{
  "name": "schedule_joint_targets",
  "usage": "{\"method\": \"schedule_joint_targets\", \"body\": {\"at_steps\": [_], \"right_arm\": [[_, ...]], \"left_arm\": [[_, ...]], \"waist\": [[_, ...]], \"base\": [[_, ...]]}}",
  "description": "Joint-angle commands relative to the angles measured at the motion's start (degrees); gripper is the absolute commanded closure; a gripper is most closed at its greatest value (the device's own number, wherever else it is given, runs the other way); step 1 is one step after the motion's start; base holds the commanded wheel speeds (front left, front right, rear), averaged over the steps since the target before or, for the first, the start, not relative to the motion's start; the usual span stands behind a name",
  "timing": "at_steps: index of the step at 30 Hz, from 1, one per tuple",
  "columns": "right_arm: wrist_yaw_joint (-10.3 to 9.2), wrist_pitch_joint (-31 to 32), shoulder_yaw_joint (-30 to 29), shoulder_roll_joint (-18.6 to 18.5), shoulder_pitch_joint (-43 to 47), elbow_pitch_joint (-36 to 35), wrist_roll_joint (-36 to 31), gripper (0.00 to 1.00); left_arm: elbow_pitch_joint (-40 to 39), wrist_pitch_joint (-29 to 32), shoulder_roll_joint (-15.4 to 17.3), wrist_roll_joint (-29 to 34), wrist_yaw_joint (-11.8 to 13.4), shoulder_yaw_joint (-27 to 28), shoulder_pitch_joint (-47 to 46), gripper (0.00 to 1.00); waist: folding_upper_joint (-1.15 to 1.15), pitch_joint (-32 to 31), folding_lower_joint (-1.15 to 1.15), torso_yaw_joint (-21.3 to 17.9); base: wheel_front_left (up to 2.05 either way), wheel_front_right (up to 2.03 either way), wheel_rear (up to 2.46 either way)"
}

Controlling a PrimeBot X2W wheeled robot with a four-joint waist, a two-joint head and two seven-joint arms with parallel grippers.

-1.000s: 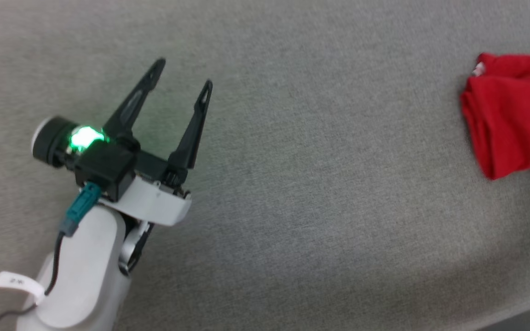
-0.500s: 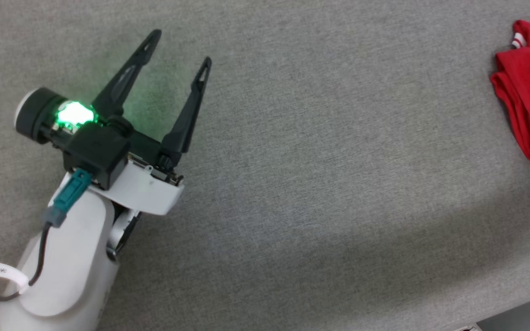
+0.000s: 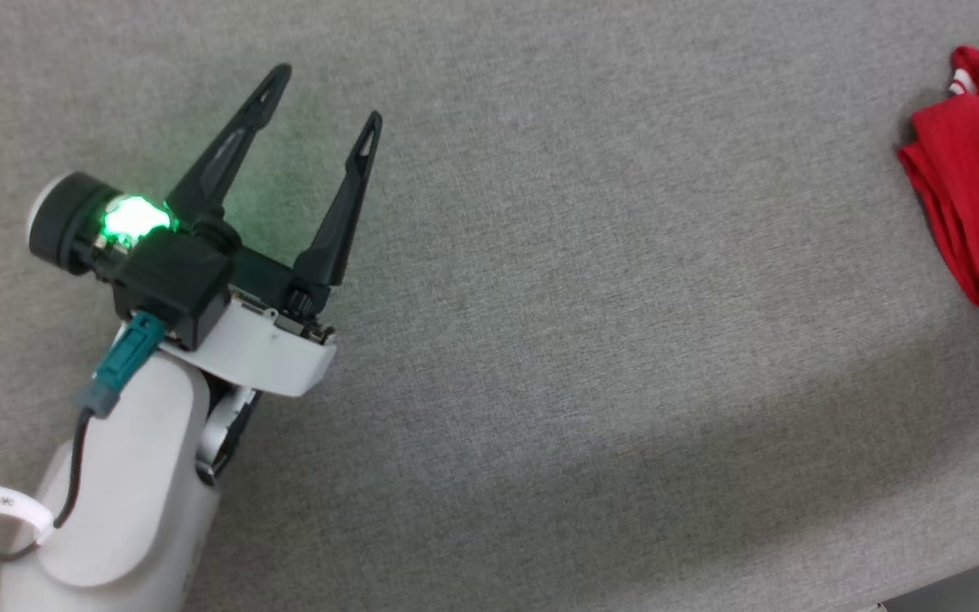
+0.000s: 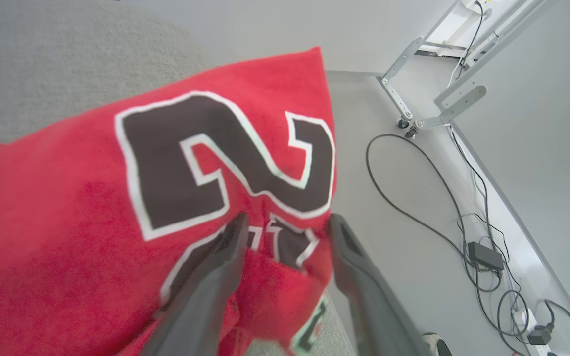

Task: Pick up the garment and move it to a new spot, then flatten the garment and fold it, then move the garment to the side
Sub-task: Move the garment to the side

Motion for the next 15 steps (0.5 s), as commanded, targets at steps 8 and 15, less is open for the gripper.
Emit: {"method": "schedule_joint_targets", "body": {"at_steps": [8, 15], "right_arm": [[-0.07, -1.1, 3.9, -1.0, 1.1, 1.3, -0.3, 0.0], [-0.07, -1.7, 9.4, -0.7, 5.7, -0.6, 3.2, 0.0]], "left_arm": [[2.3, 0.0, -2.9, -1.6, 0.0, 2.5, 4.5, 0.0], [4.8, 0.0, -6.3, -1.9, 0.0, 5.8, 11.6, 0.0]], "waist": [[0.0, -6.6, 0.0, 2.0], [0.0, -12.7, 0.0, 5.7]], "base": [[0.0, 0.0, 0.0], [0.0, 0.0, 0.0]]}}
